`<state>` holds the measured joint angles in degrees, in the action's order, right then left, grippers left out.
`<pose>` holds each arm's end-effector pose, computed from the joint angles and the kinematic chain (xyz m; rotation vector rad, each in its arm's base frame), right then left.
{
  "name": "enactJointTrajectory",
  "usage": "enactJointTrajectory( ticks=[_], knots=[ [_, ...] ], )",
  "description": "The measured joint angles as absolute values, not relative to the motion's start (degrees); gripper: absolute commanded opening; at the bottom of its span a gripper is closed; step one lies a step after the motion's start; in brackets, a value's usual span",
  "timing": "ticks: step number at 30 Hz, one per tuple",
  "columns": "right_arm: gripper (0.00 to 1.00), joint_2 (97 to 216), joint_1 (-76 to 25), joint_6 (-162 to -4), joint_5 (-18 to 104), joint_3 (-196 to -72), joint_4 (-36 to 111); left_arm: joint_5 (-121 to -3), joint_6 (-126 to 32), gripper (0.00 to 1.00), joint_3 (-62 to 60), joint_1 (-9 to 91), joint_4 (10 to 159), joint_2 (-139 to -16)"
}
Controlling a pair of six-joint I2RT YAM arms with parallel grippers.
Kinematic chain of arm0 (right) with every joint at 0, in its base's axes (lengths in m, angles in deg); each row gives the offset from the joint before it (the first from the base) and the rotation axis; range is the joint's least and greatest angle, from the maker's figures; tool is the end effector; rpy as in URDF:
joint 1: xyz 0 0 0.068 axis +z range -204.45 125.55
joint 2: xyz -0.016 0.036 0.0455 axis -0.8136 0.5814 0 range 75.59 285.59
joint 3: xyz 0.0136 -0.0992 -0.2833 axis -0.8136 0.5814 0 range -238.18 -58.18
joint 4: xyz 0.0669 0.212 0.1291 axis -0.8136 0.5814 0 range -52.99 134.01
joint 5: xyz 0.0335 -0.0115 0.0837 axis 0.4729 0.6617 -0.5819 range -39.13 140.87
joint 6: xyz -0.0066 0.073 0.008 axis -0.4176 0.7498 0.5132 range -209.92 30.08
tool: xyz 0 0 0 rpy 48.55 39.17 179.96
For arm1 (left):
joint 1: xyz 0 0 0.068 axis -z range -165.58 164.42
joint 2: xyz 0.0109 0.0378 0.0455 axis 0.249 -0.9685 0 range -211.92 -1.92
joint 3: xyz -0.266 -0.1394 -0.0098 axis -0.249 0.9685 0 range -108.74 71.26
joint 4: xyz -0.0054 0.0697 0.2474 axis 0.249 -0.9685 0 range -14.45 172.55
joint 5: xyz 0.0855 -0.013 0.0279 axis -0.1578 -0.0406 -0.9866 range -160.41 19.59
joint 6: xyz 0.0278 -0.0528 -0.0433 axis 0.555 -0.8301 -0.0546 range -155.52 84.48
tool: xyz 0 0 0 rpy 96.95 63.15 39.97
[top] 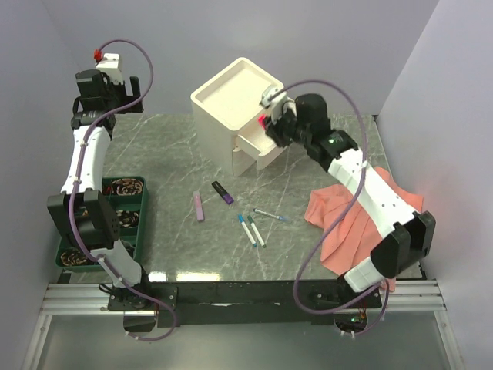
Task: Sort the stationery into containers
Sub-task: Pick up the pen from the center of the board, then place the pen in the drawer.
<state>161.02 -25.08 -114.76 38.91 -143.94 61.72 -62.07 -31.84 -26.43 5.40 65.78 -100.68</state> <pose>0.3064 0.1873 0.4109 -1.0269 1.7114 0.2592 0.4304 0.0593 0.4167 0.0123 1.8789 0.0152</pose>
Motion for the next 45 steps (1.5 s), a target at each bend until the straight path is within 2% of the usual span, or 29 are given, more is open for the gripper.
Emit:
enactJointTrajectory(
  ticks=[5,8,9,11,12,16,21,24,28,32,37,41,45],
  knots=[
    [0.1,167.55,-29.37,-112.71,39.32,-153.12,59.47,-60.74,-32.3,1.0,-26.43,5.54,65.56,-100.68],
    [0.25,171.62,-30.39,-111.84,39.8,-156.68,58.47,-60.56,-32.41,0.99,-26.43,5.51,65.51,-100.68],
    [0.36,172.8,-30.7,-111.55,40.09,-157.18,58.07,-60.54,-32.41,1.0,-26.43,5.51,65.51,-100.68],
    [0.47,175.18,-31.14,-110.26,40.96,-157.29,57.79,-60.56,-32.41,1.0,-26.41,5.51,65.54,-100.65],
    [0.56,175.92,-31.25,-109.83,41.18,-157.29,57.77,-60.56,-32.41,0.99,-26.34,5.51,65.56,-100.63],
    [0.67,178.5,-31.62,-108.03,42.58,-157.29,58.27,-60.56,-32.36,1.0,-25.38,5.54,65.45,-100.33],
    [0.67,176.47,-31.82,-107.16,40.87,-156.79,58.07,-60.56,-32.36,1.0,-24.92,5.54,65.51,-100.26],
    [0.63,170.48,-31.86,-108.34,36.41,-152.49,57.53,-60.54,-32.41,0.99,-24.86,5.54,65.51,-100.26],
    [0.63,155.7,-31.77,-120.05,26.71,-139.96,60.87,-60.43,-32.63,0.99,-24.86,5.51,65.49,-100.26],
    [0.62,148.75,-30.2,-132.47,22.86,-129.99,65.85,-60.13,-32.76,0.99,-24.86,5.51,65.49,-100.26],
    [0.54,152.53,-27.51,-144.01,22.97,-119.46,72.3,-60.13,-32.73,0.99,-24.7,5.51,65.51,-100.26],
    [0.52,160.23,-25.48,-146.89,25.25,-118.78,74.88,-60.17,-32.71,0.99,-23.63,5.75,65.51,-100.26],
    [0.49,163.05,-23.44,-147.57,26.6,-118.78,74.38,-60.32,-32.54,1.0,-22.73,6.37,65.38,-100.26]
  ],
)
